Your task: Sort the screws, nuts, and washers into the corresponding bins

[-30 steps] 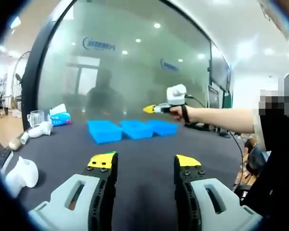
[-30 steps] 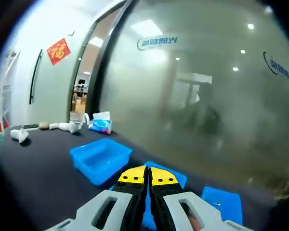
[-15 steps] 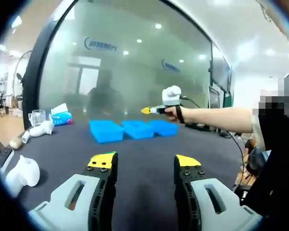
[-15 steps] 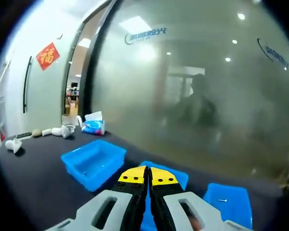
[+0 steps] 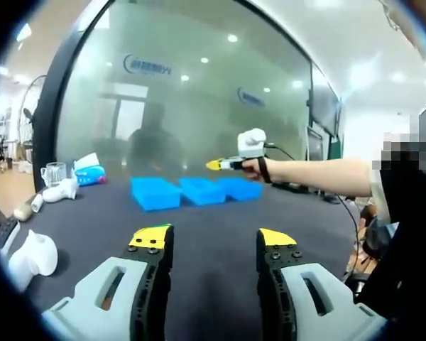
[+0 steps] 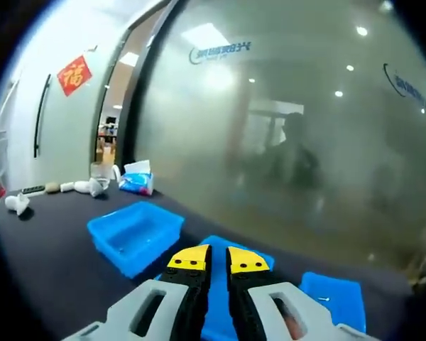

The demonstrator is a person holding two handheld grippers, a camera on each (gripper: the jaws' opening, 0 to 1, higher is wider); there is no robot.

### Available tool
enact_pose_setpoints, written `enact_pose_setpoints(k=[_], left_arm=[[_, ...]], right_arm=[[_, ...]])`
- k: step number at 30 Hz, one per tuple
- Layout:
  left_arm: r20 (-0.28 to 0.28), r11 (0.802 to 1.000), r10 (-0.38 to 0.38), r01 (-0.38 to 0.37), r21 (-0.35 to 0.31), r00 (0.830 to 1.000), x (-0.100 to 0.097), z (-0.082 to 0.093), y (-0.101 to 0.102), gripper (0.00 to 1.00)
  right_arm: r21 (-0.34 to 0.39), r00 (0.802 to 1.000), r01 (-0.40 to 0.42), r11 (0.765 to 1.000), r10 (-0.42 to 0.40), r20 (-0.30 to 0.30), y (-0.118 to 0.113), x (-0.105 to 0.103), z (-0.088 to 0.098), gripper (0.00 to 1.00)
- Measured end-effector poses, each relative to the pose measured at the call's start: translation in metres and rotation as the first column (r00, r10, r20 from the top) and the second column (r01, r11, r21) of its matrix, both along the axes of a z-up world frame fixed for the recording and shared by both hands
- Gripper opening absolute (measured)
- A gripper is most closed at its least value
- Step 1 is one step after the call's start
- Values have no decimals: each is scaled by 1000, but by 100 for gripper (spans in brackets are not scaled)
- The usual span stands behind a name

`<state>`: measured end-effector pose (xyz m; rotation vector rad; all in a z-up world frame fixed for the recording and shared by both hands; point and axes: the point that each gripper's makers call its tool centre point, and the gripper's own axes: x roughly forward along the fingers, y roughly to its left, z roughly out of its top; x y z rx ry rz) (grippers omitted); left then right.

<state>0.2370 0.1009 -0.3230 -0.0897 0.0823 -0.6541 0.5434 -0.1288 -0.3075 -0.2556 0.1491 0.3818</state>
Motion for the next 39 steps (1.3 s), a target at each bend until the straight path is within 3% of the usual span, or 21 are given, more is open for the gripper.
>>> enact_pose_setpoints(k=[5, 10, 14, 19, 26, 30, 36, 38, 39], left_arm=[[4, 1000, -3, 3, -2, 1000, 0, 2, -2, 46], [3, 1000, -12, 12, 0, 1000, 0, 2, -5, 46], [6, 1000, -14, 14, 3, 1000, -1, 3, -7, 46], [2, 1000, -15, 15, 7, 1000, -3, 0, -8, 46], [-5, 999, -27, 28, 20, 1000, -6, -2, -10, 46], [-20, 998, -56, 57, 40, 998, -10, -6, -15, 47], [-29, 998, -56, 57, 33, 998, -11, -9, -15, 47], [-35, 998, -56, 57, 37, 998, -11, -11, -14, 47], [-37, 997, -56, 58, 42, 998, -11, -12, -14, 47]], right_arm=[[-3, 1000, -17, 1000, 17, -1, -3, -11, 1, 14], [2, 998, -60, 998, 60, 4, -5, -37, 2, 14], [1, 993, -114, 994, 114, -6, -1, -67, -2, 15], [-10, 984, -179, 984, 179, -19, 3, -113, -9, 23], [49, 976, -218, 975, 219, -13, -9, -169, -8, 23], [74, 971, -220, 973, 226, -82, -20, -197, -21, 26], [-7, 948, -262, 965, 256, -189, -34, -239, -49, 27], [-22, 945, -270, 963, 261, -196, -36, -252, -54, 28], [-36, 934, -293, 955, 278, -225, -36, -260, -59, 28]])
